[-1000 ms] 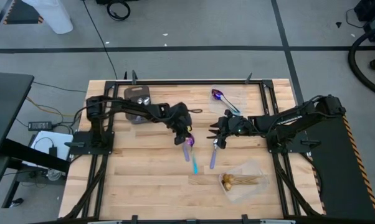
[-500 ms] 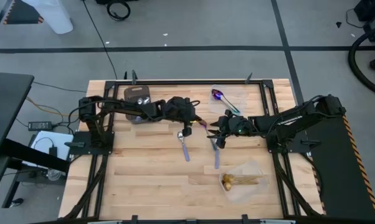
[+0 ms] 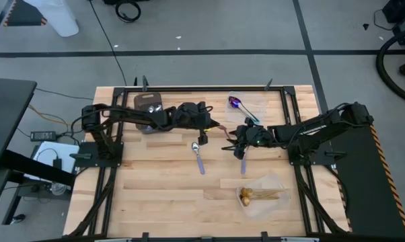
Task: Sort silverware by color (type)
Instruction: Put the blue spoon into the top transparent bin
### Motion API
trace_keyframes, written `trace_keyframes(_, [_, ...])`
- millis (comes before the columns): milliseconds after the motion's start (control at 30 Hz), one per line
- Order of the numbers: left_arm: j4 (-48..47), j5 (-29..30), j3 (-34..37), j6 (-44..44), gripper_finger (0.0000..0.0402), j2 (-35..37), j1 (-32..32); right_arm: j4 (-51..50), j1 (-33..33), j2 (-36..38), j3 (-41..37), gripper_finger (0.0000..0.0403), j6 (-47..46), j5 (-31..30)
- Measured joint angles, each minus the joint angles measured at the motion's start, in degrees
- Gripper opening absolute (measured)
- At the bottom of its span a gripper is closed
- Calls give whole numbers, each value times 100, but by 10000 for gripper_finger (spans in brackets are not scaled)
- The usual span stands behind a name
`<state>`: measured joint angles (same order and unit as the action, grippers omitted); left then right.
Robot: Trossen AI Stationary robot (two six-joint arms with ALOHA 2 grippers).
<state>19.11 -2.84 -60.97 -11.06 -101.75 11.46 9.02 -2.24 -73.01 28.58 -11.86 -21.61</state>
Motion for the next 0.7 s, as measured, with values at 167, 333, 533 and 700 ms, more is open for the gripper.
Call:
trace_keyframes(167, [-107,-37,7,28,18,89,-2,-11,-4,0,0,155,2,-134])
trace_keyframes(333, [26,-47,0,122,18,212,-2,-47,-5,0,0,128,0,-214])
trace_keyframes(533, [143,-49,-4,141,19,292,0,-57,-7,-2,2,65,-15,-234])
trace_keyframes(700, [108,-40,-3,111,19,290,-2,-100,-4,-2,2,11,-64,-256])
